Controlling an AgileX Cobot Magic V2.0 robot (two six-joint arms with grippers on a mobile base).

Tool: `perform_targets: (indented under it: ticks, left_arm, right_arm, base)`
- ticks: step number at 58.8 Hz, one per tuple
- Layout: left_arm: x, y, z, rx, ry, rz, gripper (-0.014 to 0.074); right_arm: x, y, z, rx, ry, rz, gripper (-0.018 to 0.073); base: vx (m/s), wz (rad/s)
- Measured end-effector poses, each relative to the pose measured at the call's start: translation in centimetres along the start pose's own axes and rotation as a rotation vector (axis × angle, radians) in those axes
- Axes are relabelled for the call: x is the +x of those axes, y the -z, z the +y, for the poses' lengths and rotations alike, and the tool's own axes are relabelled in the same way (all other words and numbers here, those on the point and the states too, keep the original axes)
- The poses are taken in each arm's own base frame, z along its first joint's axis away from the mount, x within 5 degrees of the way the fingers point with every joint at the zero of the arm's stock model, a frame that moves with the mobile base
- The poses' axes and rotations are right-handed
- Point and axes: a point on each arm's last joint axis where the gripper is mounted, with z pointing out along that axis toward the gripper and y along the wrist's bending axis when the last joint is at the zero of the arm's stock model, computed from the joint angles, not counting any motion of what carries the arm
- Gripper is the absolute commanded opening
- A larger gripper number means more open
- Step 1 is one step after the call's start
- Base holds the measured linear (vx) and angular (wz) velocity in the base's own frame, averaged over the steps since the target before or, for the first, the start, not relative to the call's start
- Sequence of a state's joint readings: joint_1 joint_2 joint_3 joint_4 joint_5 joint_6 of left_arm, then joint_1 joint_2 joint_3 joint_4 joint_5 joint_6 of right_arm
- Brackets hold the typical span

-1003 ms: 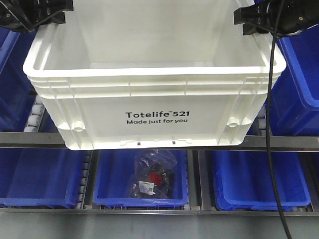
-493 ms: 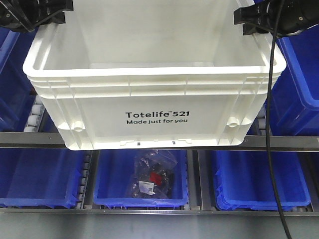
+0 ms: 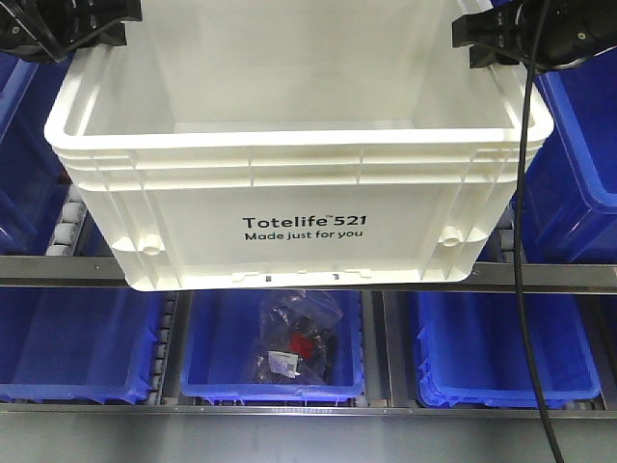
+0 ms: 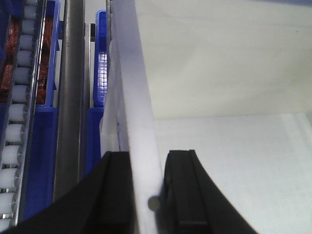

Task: Place moving items into box and shelve
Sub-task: 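Hold the crate above the roller shelf lane with both grippers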

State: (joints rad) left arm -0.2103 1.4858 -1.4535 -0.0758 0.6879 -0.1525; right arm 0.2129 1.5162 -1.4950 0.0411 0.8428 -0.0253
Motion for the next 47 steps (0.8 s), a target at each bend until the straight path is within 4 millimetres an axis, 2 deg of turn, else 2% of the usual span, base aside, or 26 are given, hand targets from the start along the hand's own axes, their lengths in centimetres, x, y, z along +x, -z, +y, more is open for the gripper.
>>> perform_targets:
  ticks: [32, 47]
  left_arm:
    - [-0.2, 0.0, 0.0, -0.001, -0.006, -0.025, -0.0013]
    - [-0.1, -0.7, 0.2, -0.02, -0.026, -0.019, -0.0013]
  right_arm:
    - [-0.1, -0.2, 0.0, -0.004, -0.004, -0.011, -0.0013]
    - [0.1, -2.2, 0.1, -0.013, -0.015, 0.022, -0.0013]
  base:
    - [0.0, 0.0]
    - [0.0, 0.0]
